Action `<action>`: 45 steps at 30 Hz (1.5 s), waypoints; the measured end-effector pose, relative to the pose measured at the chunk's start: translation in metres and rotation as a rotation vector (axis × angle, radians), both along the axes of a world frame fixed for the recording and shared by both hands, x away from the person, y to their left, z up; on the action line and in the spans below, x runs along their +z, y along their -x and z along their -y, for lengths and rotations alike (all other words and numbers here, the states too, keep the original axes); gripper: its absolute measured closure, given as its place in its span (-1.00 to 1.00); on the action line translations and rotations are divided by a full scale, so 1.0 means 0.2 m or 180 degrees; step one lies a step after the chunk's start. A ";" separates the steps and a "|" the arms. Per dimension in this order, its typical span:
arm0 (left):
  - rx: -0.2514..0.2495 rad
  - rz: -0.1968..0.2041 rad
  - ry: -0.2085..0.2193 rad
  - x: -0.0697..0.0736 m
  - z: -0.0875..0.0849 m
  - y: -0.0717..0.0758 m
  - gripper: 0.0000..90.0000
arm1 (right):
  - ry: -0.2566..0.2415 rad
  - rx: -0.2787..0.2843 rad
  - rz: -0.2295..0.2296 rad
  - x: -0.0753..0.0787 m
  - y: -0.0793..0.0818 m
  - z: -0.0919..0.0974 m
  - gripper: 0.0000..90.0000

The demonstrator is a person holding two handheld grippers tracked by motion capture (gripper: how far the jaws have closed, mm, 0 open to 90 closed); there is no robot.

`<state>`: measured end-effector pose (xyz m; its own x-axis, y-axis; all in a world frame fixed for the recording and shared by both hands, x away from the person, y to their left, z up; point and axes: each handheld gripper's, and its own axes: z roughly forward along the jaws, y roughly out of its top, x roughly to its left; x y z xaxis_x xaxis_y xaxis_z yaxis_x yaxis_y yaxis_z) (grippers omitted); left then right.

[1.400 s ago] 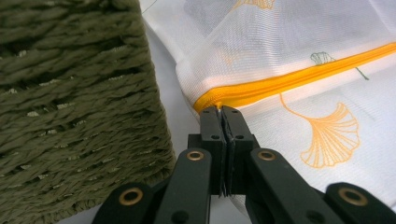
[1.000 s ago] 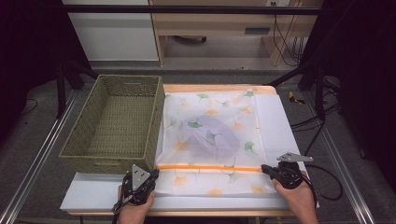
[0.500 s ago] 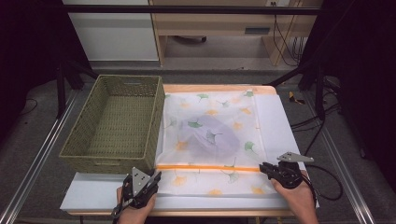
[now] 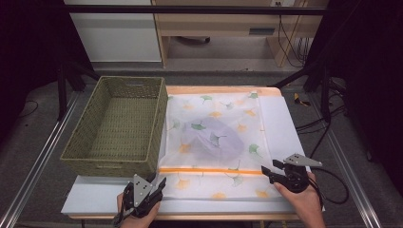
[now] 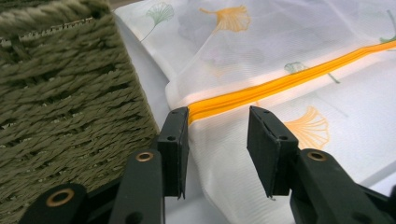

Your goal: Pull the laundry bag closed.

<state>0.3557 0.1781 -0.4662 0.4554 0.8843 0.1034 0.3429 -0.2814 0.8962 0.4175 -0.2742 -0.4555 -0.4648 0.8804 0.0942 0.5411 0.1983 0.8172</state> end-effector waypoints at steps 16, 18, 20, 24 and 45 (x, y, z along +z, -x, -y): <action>-0.0268 0.0129 0.0057 0.19 0.06 0.01 -0.33 | 0.0007 -0.0111 0.0661 0.20 0.01 -0.07 -0.81; -0.0311 0.0139 0.0063 0.22 0.07 0.00 -0.47 | -0.0001 -0.0093 0.0718 0.24 0.01 -0.09 -0.82; -0.0346 0.0105 0.0083 0.26 0.07 -0.02 -0.58 | 0.0046 -0.0089 0.0768 0.27 0.00 -0.11 -0.82; -0.0365 0.0185 0.0141 0.34 0.05 -0.03 -0.70 | 0.0070 -0.0084 0.0945 0.36 -0.01 -0.14 -0.81; -0.0079 0.0370 0.0351 0.57 -0.36 -0.19 -0.84 | 0.0146 -0.0372 0.1143 0.42 -0.08 -0.03 -0.79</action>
<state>0.3933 0.2494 -0.3520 0.4678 0.8818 0.0595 0.2291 -0.1861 0.9554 0.4336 -0.2686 -0.3710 -0.3572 0.9289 -0.0974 0.2429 0.1931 0.9506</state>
